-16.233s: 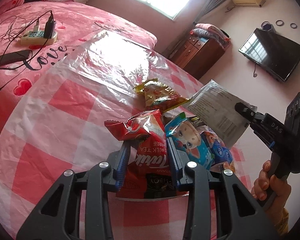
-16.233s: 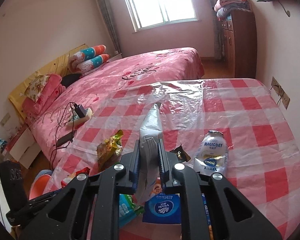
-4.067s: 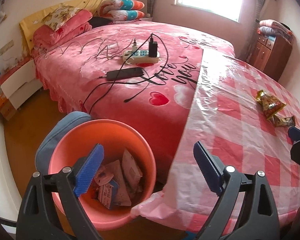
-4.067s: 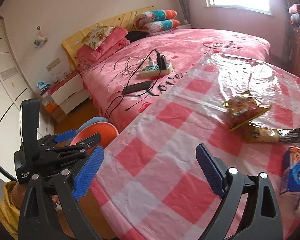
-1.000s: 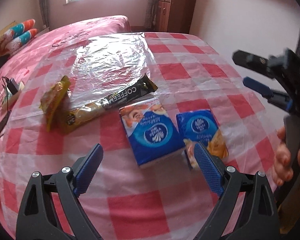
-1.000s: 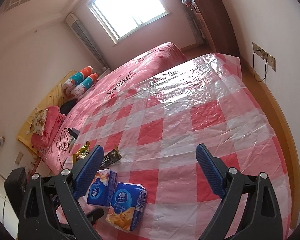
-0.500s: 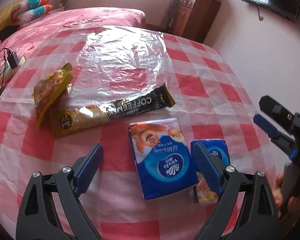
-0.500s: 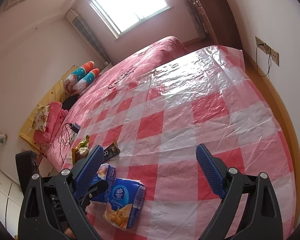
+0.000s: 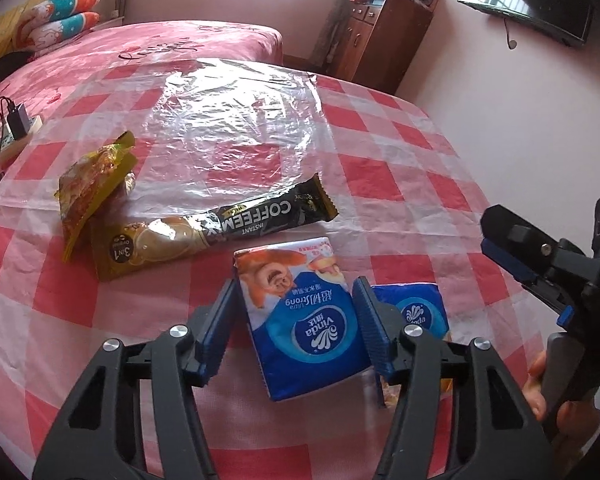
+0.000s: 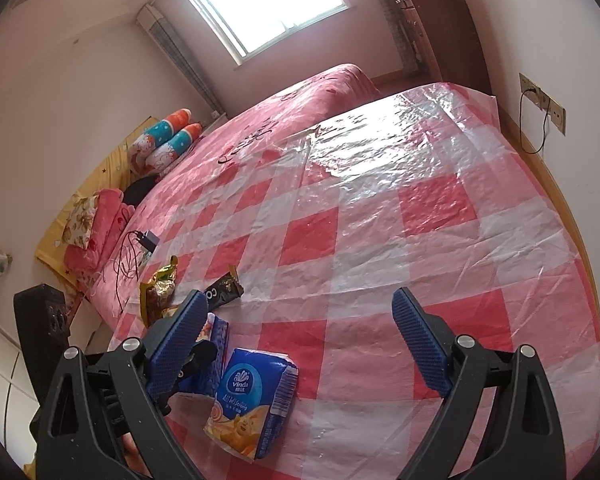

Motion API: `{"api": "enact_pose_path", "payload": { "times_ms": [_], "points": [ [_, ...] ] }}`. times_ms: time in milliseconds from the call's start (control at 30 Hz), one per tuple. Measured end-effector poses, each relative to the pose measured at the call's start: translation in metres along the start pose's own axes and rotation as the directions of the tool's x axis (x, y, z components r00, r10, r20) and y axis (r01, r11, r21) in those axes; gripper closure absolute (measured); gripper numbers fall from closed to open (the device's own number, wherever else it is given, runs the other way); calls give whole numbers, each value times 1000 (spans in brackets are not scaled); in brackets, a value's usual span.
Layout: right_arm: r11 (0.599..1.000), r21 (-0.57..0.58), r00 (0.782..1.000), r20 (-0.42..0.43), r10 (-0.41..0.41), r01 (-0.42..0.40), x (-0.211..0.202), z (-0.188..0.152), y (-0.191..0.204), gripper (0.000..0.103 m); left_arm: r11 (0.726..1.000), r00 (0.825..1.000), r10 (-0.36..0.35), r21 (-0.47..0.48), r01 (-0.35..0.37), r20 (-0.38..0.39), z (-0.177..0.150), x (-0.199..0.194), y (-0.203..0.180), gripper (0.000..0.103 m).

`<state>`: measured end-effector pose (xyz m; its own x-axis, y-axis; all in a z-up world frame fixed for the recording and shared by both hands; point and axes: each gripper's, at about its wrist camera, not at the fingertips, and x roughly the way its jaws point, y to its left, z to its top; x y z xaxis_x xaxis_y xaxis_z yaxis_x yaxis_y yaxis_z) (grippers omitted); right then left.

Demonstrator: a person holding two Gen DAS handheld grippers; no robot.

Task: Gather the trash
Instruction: 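Lift the tissue pack with the left tool while the right tool grasps the gold snack bag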

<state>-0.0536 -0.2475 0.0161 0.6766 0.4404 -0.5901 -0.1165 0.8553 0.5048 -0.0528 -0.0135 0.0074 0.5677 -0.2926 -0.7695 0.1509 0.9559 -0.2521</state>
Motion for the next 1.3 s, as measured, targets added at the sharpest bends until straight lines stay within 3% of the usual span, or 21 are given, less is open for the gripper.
{"api": "enact_pose_path", "payload": {
  "times_ms": [400,767,1300],
  "points": [
    [999,-51,999,-41,1,-3,19,-4,22,11,998,999,-31,-54,33,37,-5,-25,29,46],
    [990,-123,993,-106,52,-65,39,-10,69,11,991,998,-5,-135,14,67,-16,-56,83,46],
    [966,-163,955,-254,156,-202,90,-20,152,11,970,992,44,-243,-14,118,-31,-88,162,46]
  ]
}}
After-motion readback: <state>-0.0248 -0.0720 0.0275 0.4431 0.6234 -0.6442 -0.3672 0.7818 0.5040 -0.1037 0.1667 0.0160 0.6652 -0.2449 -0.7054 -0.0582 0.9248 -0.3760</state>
